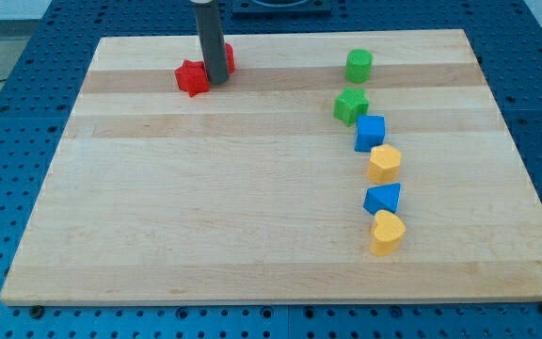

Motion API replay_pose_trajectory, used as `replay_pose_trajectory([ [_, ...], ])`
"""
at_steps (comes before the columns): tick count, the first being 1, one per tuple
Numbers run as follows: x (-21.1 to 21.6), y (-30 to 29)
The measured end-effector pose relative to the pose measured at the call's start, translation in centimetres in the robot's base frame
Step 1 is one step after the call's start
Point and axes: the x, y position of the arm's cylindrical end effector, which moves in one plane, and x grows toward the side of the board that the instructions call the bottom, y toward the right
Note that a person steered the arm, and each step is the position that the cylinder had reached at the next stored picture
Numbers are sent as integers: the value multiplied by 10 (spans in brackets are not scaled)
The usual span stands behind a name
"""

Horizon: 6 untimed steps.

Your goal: Push the green star into the green circle

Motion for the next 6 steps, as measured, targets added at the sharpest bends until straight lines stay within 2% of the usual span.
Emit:
replay_pose_trajectory([
  [1,-1,73],
  [2,28,103],
  [3,101,128],
  [4,113,162],
  [5,72,189],
  [6,28,192],
])
